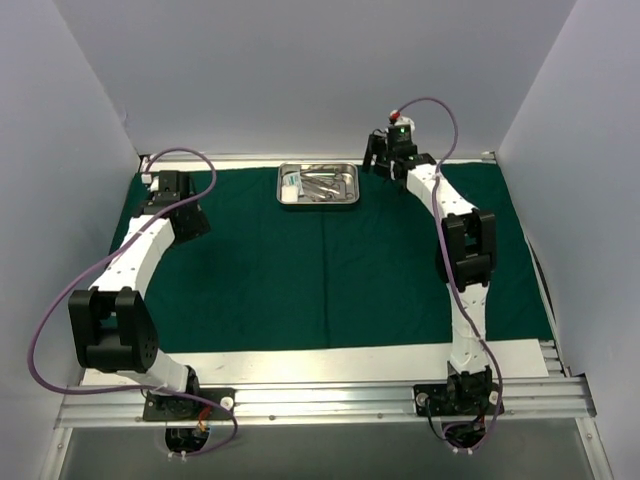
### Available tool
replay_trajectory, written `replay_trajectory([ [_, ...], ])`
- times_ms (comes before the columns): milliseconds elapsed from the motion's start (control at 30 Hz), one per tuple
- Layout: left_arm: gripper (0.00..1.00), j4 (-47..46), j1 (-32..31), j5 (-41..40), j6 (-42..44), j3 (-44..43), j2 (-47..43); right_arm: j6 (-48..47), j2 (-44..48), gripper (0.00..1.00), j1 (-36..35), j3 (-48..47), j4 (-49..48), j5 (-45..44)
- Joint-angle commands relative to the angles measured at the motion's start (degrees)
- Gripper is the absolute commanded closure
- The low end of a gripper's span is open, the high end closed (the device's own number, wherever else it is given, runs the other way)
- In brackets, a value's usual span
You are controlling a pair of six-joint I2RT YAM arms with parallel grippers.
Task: Open and lay out the surgical kit
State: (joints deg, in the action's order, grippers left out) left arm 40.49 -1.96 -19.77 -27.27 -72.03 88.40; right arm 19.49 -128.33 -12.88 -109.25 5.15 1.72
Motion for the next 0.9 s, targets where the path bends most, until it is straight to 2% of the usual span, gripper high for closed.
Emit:
replay_trajectory([
  [0, 0.16, -0.6, -1.1, -2.3, 1.3, -0.8, -0.7, 0.6, -3.6, 0.30, -1.3, -7.4, 3.3, -3.9],
  [333, 0.16, -1.6, -1.7, -0.8, 1.2, -0.7, -0.8, 2.2, -12.2, 0.56, -3.7, -15.7, 6.5, -5.2],
  [700, 0.16, -1.9, -2.0, -0.1, 1.2, -0.6, -0.9, 0.6, -13.8, 0.58, -5.3, -14.5, 2.6, -2.3],
  [867, 0.16, -2.0, -2.3, -0.2, 1.3, -0.5, -0.7, 0.6, -14.9, 0.69, -5.3, -14.7, 2.1, -2.9],
])
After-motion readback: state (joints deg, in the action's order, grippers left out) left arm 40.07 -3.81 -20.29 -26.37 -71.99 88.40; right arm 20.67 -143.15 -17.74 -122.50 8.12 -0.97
